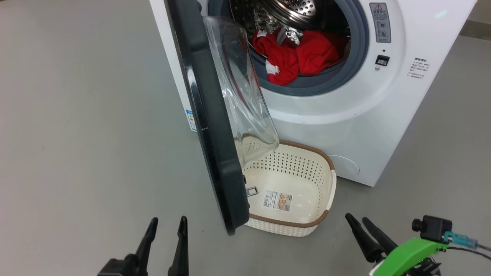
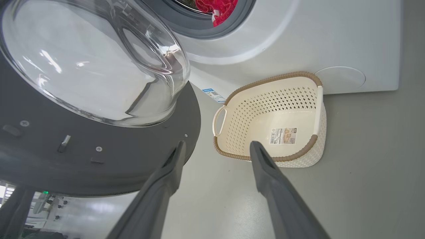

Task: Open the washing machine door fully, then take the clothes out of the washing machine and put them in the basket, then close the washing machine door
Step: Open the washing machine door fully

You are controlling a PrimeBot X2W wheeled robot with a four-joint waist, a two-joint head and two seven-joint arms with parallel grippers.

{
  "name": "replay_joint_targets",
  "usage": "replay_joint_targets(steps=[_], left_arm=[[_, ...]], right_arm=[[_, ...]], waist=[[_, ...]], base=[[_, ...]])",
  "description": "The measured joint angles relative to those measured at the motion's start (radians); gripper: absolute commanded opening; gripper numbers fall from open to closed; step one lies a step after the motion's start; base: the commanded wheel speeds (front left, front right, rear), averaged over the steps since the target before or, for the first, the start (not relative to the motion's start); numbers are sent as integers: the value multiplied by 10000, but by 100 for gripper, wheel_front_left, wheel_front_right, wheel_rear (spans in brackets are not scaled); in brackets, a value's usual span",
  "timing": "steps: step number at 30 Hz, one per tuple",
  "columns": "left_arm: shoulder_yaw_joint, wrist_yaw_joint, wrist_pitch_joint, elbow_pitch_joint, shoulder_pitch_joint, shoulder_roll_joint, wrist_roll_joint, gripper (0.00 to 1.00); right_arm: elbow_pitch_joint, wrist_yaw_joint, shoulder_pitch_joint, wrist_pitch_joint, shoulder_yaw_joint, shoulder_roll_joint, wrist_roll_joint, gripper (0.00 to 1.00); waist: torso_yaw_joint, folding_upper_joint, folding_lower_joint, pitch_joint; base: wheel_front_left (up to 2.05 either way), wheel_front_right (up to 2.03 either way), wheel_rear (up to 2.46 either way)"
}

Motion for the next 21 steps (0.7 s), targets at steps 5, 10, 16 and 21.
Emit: replay_joint_targets(steps=[5,10,16,21], left_arm=[[8,-4,0,27,69,2,96,100],[75,-6,0,27,69,2,157,100],[123,-79,0,27,68,2,157,100],[123,-79,0,25,64,2,157,100]], right_arm=[[437,2,-72,-1423,980,-585,-1135,100],[290,2,-271,-1532,71,-499,-2443,100],[-579,2,-80,-1534,-1250,4,-4479,100],[-1369,2,524,-1551,-2261,504,-6176,100]], waist=[[-8,0,0,-32],[-52,0,0,-20],[-78,0,0,14],[-67,0,0,49]], base=[[0,0,0],[0,0,0],[0,0,0],[0,0,0]])
